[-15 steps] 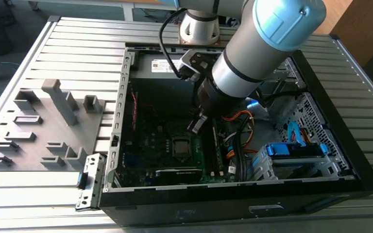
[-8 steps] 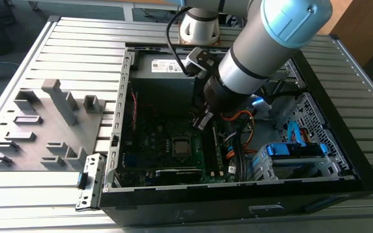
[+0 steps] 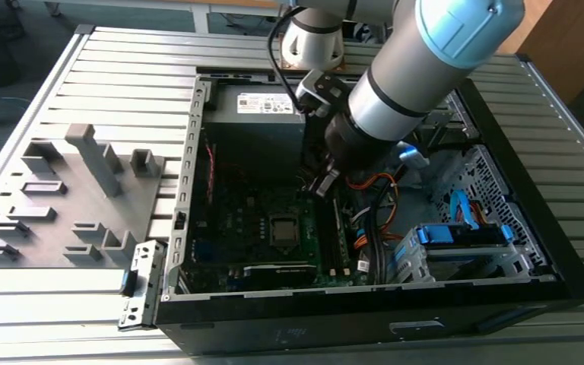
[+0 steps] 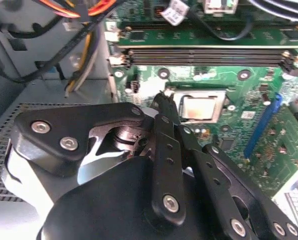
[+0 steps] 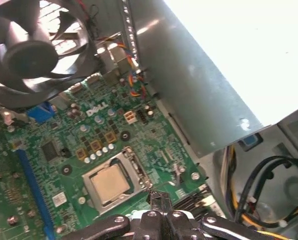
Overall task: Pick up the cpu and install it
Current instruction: 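Install the first cpu locking lever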
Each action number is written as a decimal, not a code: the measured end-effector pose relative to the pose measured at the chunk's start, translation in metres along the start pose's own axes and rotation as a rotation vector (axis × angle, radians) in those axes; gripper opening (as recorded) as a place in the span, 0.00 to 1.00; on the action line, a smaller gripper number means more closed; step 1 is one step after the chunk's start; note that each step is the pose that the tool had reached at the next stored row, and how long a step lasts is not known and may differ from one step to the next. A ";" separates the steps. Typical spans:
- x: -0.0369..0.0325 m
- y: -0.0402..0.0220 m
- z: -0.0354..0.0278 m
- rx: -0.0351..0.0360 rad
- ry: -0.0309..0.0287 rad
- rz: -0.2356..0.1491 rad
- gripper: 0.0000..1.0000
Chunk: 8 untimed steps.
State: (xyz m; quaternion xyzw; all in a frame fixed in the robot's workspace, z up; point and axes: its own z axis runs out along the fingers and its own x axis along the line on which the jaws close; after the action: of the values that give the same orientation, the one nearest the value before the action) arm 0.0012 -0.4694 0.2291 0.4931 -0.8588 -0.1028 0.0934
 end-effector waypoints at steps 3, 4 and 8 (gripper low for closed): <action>-0.0073 0.0033 0.0006 -0.0003 -0.0003 0.000 0.11; -0.0085 0.0031 0.0004 -0.0003 -0.0002 0.000 0.11; -0.0115 -0.0017 -0.0011 -0.0008 0.0001 0.000 0.11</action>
State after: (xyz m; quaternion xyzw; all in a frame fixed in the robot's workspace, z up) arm 0.0086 -0.4604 0.2291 0.4930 -0.8588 -0.1032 0.0936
